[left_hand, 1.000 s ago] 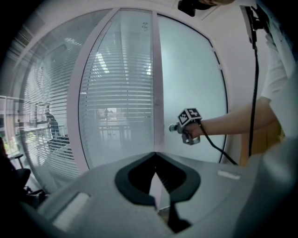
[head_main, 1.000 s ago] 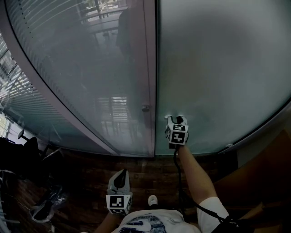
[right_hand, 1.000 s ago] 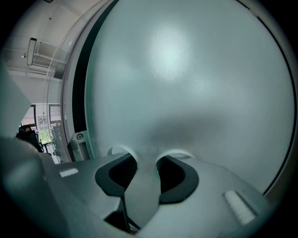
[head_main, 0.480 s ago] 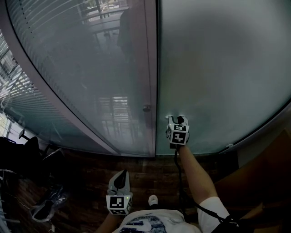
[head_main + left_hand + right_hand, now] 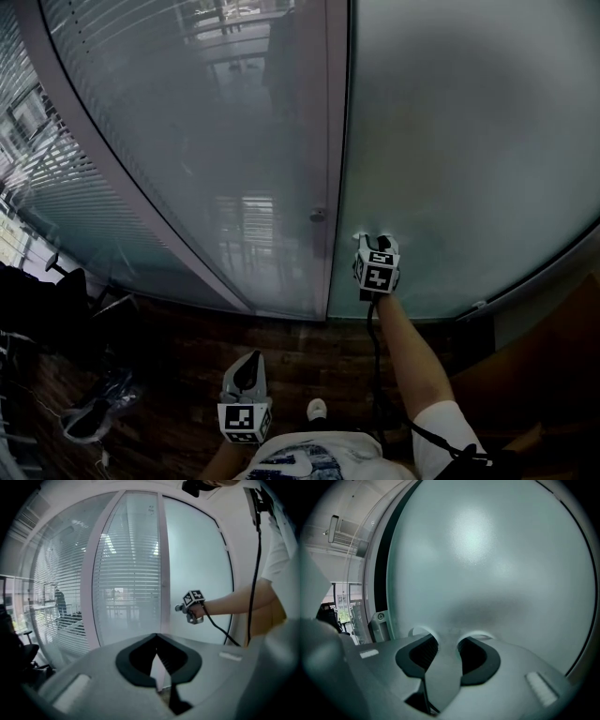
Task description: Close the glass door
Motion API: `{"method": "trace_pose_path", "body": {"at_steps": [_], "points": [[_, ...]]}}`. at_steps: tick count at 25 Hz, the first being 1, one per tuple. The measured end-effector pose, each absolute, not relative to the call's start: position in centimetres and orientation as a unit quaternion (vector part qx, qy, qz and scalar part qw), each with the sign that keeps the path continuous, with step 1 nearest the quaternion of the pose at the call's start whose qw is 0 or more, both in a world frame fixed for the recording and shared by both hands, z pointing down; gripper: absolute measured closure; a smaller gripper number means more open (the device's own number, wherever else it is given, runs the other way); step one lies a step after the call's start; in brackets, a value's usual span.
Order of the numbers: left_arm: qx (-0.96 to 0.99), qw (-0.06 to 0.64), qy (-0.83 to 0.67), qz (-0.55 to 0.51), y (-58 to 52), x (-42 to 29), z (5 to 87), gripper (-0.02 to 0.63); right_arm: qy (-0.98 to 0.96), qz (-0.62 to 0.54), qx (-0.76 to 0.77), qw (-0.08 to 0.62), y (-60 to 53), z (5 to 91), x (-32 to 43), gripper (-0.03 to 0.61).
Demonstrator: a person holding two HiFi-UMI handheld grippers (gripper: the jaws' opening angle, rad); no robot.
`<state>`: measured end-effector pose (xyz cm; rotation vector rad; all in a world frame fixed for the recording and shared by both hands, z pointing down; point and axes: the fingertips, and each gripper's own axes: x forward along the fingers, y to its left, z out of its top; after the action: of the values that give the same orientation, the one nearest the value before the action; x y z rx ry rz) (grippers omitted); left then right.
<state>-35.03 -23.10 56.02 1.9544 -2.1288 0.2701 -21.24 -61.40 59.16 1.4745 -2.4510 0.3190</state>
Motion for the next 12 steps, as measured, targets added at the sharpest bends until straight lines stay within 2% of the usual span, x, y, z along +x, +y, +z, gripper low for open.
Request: {"method": "trace_pose_path", "body": {"at_steps": [3, 4, 6, 9, 12], "points": [[0.657, 0.121, -0.738, 0.093, -21.2, -35.1, 55.9, 0.611, -0.843, 0.106, 0.51, 0.138, -61.0, 59.2, -21.0, 0.439], [0.655, 0.118, -0.741, 0.092, -20.7, -35.0, 55.7, 0.611, -0.841, 0.107, 0.511, 0.143, -60.7, 59.3, -20.7, 0.407], [0.653, 0.113, -0.744, 0.091, -19.7, -34.4, 55.1, 0.611, -0.841, 0.112, 0.51, 0.144, -59.5, 59.5, -20.1, 0.385], [0.652, 0.107, -0.745, 0.09, -18.2, -33.0, 54.6, 0.611, -0.848, 0.123, 0.498, 0.132, -56.9, 59.5, -19.2, 0.385], [0.655, 0.102, -0.744, 0.088, -16.5, -30.5, 54.2, 0.611, -0.858, 0.128, 0.485, 0.111, -53.6, 58.2, -17.5, 0.411]]}}
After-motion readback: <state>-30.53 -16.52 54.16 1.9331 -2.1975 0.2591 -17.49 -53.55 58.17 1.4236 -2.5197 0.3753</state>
